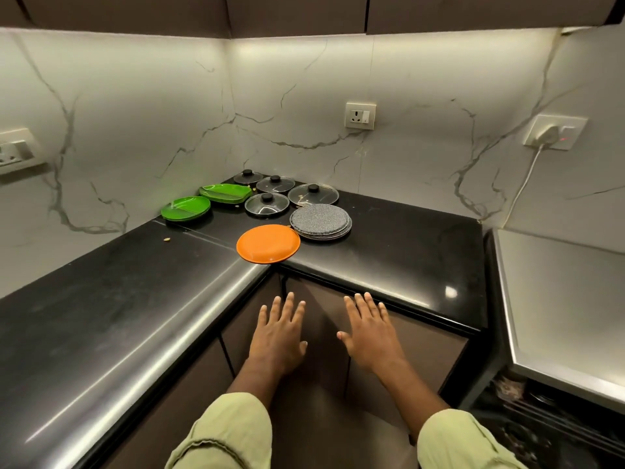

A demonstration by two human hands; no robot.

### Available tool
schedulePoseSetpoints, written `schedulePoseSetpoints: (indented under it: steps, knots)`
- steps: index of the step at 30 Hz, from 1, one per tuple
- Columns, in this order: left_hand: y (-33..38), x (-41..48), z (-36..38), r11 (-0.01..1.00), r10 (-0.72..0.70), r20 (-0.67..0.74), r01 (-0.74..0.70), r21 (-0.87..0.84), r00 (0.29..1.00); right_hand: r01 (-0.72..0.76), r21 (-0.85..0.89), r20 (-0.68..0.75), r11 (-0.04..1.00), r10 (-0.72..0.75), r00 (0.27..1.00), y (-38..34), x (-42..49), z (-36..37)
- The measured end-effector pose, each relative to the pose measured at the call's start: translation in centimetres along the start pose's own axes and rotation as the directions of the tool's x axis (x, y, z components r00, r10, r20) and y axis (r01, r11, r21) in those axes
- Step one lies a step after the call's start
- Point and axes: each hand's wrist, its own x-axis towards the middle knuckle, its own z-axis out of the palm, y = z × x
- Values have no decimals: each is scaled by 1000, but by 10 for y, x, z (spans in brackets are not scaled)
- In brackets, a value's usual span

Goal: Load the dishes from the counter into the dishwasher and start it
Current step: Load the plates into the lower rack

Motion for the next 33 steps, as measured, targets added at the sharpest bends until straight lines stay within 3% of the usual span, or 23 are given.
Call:
schedulePoseSetpoints:
  steps: [6, 18, 24, 28, 33]
  knots:
    - [10, 82, -8, 1000, 7, -4, -7, -14, 1000, 37, -56, -11, 998, -38, 999, 42, 76, 2]
    - [-4, 201, -5, 999, 16, 127, -21, 39, 992, 28, -32, 57, 999, -26, 998, 82, 188, 8]
    - [-27, 275, 2, 987, 102, 231, -128, 98, 967, 16, -89, 100, 996, -7, 995, 91, 259, 7]
    - [-37, 321, 18, 966, 184, 376, -238, 101, 908, 55, -134, 157, 989, -34, 987, 83, 315, 2]
    - [-40, 354, 28, 935, 303, 379, -349, 58, 874, 98, -167, 222, 981, -60, 973, 71, 380, 16]
